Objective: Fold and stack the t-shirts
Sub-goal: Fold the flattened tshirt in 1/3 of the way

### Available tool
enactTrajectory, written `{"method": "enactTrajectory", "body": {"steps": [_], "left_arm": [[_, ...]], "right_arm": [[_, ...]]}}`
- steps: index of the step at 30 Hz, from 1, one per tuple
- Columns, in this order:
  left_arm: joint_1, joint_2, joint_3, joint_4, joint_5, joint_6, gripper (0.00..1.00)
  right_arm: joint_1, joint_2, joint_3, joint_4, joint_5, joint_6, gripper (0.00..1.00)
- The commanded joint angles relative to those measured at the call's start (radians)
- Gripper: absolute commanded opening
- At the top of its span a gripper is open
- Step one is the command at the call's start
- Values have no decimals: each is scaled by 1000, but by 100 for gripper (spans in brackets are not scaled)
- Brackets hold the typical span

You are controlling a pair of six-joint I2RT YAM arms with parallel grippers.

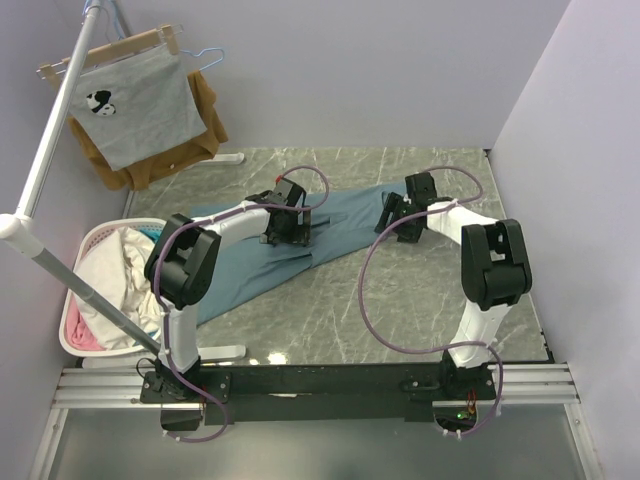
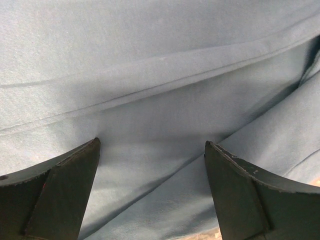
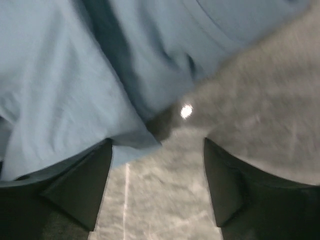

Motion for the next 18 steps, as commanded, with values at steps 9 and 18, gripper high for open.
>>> {"method": "enactTrajectory", "body": {"steps": [9, 18], "left_arm": [[4, -24, -49, 4, -37, -30, 90], [10, -33, -51, 1, -43, -27, 89]], "right_arm": [[29, 113, 67, 91, -92, -19, 39], [46, -56, 15, 20, -113, -28, 0]]}}
